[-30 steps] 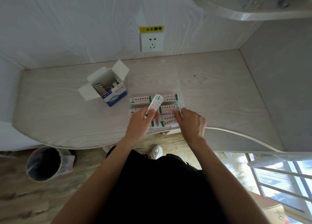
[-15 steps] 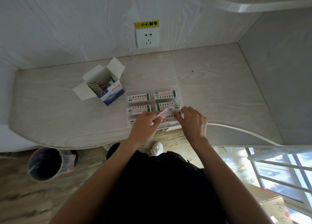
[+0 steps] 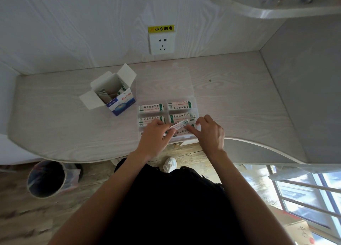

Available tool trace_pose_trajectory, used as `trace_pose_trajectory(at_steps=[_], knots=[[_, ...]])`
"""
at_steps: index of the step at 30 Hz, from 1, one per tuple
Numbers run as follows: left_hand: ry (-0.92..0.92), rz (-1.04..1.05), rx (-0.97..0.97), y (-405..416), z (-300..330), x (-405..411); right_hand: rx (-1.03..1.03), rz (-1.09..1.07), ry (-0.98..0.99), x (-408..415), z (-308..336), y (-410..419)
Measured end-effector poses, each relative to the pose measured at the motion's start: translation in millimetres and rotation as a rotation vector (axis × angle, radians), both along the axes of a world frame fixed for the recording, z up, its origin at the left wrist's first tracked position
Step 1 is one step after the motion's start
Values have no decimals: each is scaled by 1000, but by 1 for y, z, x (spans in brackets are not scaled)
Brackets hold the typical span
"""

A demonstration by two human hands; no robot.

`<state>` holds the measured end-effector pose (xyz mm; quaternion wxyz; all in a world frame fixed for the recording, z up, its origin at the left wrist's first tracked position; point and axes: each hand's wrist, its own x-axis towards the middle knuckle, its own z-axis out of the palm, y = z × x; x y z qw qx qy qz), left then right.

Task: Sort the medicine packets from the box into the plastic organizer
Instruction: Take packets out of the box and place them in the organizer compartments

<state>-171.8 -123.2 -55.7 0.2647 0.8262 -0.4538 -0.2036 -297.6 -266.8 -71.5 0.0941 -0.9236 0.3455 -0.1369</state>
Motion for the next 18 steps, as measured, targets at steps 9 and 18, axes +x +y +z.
trace_pose_trajectory(at_steps=[9, 18], knots=[[68, 35, -31, 1, 2, -2, 204, 50, 220, -7, 17, -6], [82, 25, -29, 0, 3, -5, 168, 73, 201, -4, 24, -6]])
